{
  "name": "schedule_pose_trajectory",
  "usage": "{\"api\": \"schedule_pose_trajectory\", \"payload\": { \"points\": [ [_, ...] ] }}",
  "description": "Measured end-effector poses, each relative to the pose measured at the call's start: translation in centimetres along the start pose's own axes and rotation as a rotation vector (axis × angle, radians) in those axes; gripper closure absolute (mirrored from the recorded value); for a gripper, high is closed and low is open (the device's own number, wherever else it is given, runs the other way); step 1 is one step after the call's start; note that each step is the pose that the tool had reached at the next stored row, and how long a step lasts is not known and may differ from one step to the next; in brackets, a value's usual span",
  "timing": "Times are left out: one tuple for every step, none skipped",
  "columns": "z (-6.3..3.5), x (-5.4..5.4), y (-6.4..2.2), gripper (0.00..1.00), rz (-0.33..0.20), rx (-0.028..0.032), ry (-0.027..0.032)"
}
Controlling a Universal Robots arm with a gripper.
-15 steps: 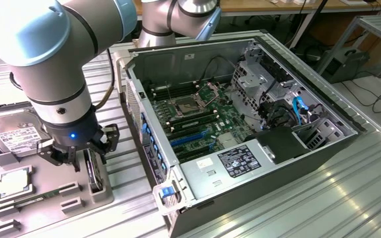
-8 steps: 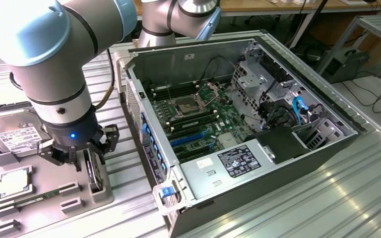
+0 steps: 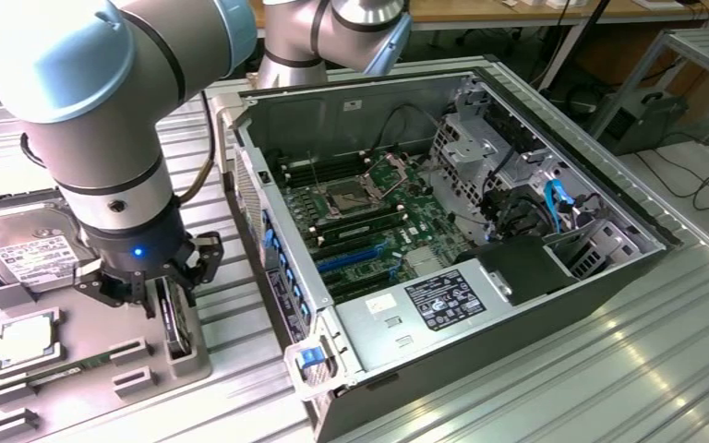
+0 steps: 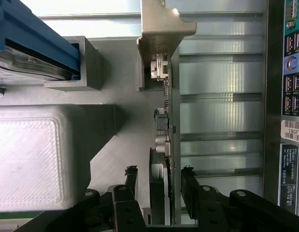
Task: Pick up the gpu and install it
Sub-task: 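Pick up the gpu and move the gpu toward the slot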
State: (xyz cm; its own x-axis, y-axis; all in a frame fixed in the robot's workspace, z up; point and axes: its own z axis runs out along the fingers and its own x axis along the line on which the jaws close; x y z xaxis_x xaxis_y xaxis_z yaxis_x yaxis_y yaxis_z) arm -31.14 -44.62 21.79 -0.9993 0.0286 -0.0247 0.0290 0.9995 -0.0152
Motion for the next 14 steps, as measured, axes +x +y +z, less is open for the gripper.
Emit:
{"api": "schedule_pose_trajectory", "payload": {
  "points": [
    [0.0, -0.01, 0.0, 0.53, 0.0, 0.0, 0.0],
    [0.0, -0.02, 0.0, 0.53, 0.0, 0.0, 0.0],
    [0.0, -0.05, 0.0, 0.6, 0.0, 0.0, 0.0],
    [0.0, -0.1, 0.01, 0.6, 0.0, -0.0001, 0.0002],
    [0.0, -0.15, 0.0, 0.6, 0.0, 0.0001, 0.0006],
    [0.0, -0.19, 0.01, 0.6, 0.0, 0.0001, 0.0009],
    [0.01, -0.23, 0.01, 0.6, 0.0, -0.0001, 0.0009],
    [0.01, -0.23, 0.01, 0.6, 0.0, 0.0, 0.001],
    [0.01, -0.23, 0.01, 0.6, 0.0, 0.0, 0.0011],
    [0.01, -0.23, 0.01, 0.6, 0.0, 0.0, 0.0011],
    [0.0, -0.24, 0.01, 0.61, 0.0, 0.0001, 0.0012],
    [0.01, -0.24, 0.01, 0.61, 0.0, 0.0, 0.0012],
    [0.0, -0.24, 0.01, 0.69, 0.0, 0.0, 0.0012],
    [0.0, -0.24, 0.01, 0.69, 0.0, 0.0, 0.0011]
  ]
}}
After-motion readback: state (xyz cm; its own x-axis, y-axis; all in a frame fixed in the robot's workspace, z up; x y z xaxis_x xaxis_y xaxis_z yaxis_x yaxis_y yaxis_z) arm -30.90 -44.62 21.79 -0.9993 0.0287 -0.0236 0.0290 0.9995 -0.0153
